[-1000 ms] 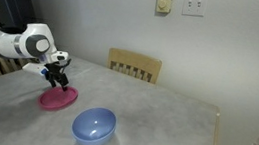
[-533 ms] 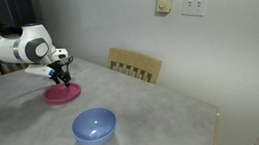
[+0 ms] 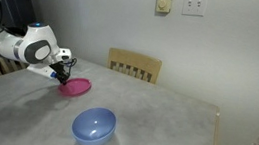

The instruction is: Cover the bowl with the pink thing

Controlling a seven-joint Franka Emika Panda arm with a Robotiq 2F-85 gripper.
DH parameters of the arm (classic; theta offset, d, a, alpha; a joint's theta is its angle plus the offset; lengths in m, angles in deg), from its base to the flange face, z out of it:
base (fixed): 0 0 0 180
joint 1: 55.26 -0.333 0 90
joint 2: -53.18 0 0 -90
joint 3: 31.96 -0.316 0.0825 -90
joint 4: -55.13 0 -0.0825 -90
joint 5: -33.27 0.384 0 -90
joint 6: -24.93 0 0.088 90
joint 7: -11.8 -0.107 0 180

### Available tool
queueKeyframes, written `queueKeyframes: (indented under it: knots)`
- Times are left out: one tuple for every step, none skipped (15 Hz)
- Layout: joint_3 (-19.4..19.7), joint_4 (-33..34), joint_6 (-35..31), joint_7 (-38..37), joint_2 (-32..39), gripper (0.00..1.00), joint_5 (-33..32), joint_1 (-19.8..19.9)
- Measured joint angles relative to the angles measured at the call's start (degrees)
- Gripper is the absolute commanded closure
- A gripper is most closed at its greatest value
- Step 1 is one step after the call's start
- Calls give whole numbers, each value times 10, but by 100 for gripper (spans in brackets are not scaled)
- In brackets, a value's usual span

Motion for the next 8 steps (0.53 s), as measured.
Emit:
queueKeyframes:
  knots:
    - [-5, 1, 2, 2, -1, 97, 6, 4]
    - [-6, 3, 9, 2, -2, 97, 7, 4]
    - [-6, 5, 19, 2, -3, 97, 7, 2]
    - [-3, 9, 36, 0, -7, 97, 7, -2]
    - [4, 12, 63, -9, -14, 97, 7, -10]
    - [17, 16, 102, -27, -24, 97, 5, -25]
    - [35, 19, 144, -53, -37, 97, 1, -45]
    - [54, 21, 186, -87, -53, 97, -7, -67]
